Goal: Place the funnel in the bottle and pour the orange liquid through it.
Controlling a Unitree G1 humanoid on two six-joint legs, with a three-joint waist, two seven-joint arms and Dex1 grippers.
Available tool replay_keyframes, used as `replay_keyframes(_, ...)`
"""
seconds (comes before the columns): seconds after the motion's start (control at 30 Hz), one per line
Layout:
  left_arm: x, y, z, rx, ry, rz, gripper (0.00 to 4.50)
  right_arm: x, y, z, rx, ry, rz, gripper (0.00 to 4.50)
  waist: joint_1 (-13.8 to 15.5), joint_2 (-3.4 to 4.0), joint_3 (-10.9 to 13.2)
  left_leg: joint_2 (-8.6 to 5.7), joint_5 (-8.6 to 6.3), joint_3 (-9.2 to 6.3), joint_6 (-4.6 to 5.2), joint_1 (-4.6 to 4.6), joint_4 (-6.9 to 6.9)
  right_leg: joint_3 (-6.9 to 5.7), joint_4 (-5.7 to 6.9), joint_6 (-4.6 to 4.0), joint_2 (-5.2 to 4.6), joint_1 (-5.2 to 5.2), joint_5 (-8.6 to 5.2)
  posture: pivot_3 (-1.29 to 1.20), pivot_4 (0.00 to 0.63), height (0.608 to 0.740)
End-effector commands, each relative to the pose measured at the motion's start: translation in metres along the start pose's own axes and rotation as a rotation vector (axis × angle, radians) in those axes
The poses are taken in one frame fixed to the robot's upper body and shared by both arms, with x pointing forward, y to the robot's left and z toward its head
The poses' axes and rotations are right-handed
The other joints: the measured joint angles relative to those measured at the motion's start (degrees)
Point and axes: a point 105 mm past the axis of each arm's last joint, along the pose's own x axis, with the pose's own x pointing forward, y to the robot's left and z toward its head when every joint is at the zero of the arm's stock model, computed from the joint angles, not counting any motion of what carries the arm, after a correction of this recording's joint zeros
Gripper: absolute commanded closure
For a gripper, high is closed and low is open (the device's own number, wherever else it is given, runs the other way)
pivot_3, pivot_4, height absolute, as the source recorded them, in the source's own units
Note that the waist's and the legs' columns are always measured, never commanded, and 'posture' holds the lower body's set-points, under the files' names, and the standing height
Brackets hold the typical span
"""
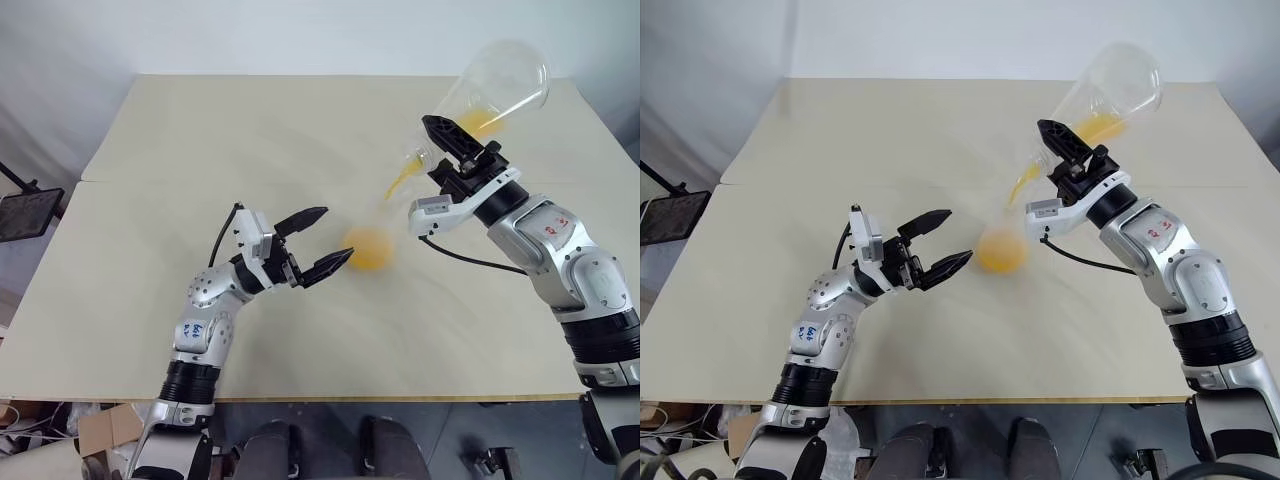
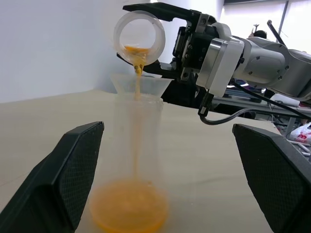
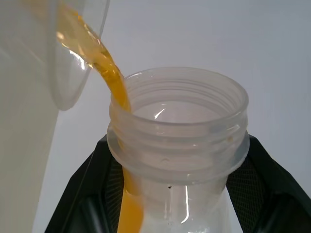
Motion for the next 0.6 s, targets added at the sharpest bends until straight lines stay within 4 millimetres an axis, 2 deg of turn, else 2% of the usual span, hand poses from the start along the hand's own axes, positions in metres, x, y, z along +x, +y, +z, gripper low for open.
replay_keyframes(0.03,0.0035,-0.0025,0.0055,0.029,-0.022,-0.01,0.0,0.0007,-0.0208,-0.0065,-0.03,0.004,-0.074,2.05,0.0,0.0,0.0,0.0,0.0,0.0,0.0,0.0,0.0,0.0,0.0,0.0,0.0,0.0,0.0,0.0,0.15,0.74)
replay_keyframes(0.6,0.0044,-0.0027,0.006,0.029,-0.025,-0.007,0.0,-0.0018,-0.0186,-0.006,-0.029,0.0,-0.087,2.05,0.0,0.0,0.0,0.0,0.0,0.0,0.0,0.0,0.0,0.0,0.0,0.0,0.0,0.0,0.0,0.0,0.15,0.74)
